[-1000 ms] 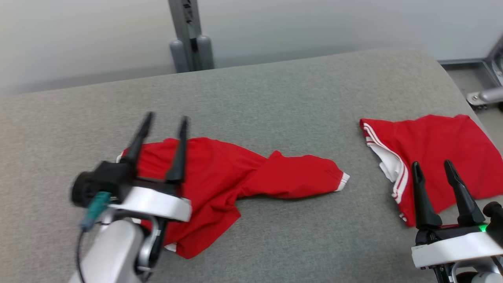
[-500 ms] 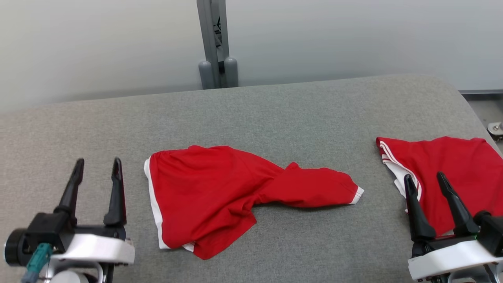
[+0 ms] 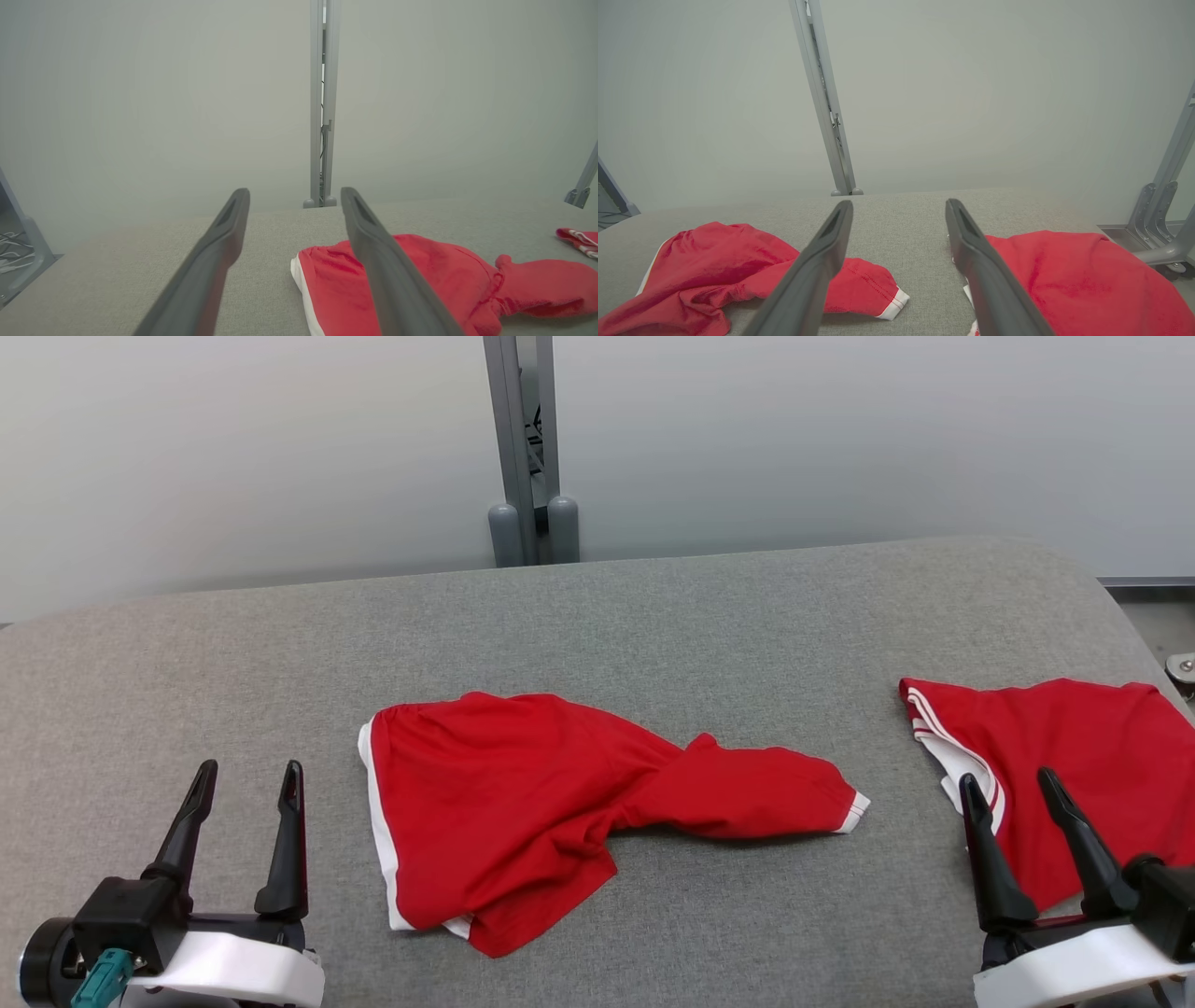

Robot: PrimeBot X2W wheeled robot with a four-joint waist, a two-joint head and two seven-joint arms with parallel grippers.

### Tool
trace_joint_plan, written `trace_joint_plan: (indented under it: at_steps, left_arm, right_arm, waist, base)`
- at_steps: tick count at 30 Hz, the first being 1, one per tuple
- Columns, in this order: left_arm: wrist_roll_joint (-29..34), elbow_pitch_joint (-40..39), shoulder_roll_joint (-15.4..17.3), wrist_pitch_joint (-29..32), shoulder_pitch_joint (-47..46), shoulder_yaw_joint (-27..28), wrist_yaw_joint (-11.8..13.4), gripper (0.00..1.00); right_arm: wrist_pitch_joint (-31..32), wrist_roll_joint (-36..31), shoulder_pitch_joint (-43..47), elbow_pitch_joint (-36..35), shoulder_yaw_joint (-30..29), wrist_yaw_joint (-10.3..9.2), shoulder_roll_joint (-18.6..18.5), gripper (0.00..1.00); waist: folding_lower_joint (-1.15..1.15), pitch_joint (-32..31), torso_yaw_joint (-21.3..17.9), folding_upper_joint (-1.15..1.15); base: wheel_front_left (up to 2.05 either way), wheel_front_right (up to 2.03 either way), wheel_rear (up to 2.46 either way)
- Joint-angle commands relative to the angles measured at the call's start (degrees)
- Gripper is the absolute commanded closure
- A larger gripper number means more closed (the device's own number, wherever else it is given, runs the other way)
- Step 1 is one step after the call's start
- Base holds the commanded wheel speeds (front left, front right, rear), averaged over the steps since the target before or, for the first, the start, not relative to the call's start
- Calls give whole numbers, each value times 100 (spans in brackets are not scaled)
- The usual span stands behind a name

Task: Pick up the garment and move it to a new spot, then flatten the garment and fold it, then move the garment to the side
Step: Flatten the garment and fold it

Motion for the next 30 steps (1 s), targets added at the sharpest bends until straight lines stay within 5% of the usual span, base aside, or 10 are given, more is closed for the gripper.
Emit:
trace_joint_plan:
  at_steps: [1,12,19,24,30]
  left_arm:
    - [-28,-24,30,17,46,18,37,0]
    - [60,-135,55,86,-144,-47,124,0]
    - [17,-154,-7,96,-204,-70,151,0]
    - [-39,-90,-91,53,-296,-119,113,0]
    - [-111,10,-185,-20,-406,-104,62,0]
  right_arm:
    - [24,-46,31,-48,-23,1,-27,0]
    - [92,-188,-19,-120,73,1,-24,0]
    - [464,-276,-232,113,1251,1,-42,0]
    - [846,-49,-485,767,2450,1,-187,0]
    - [695,308,-988,1678,3242,1,-194,0]
  waist:
    - [0,2,-9,0]
    - [0,144,175,0]
    - [0,261,668,0]
    - [0,341,1044,0]
    - [0,445,1449,0]
  base:
    - [0,0,0]
    - [0,0,0]
    - [0,0,0]
    - [0,0,0]
    - [0,0,0]
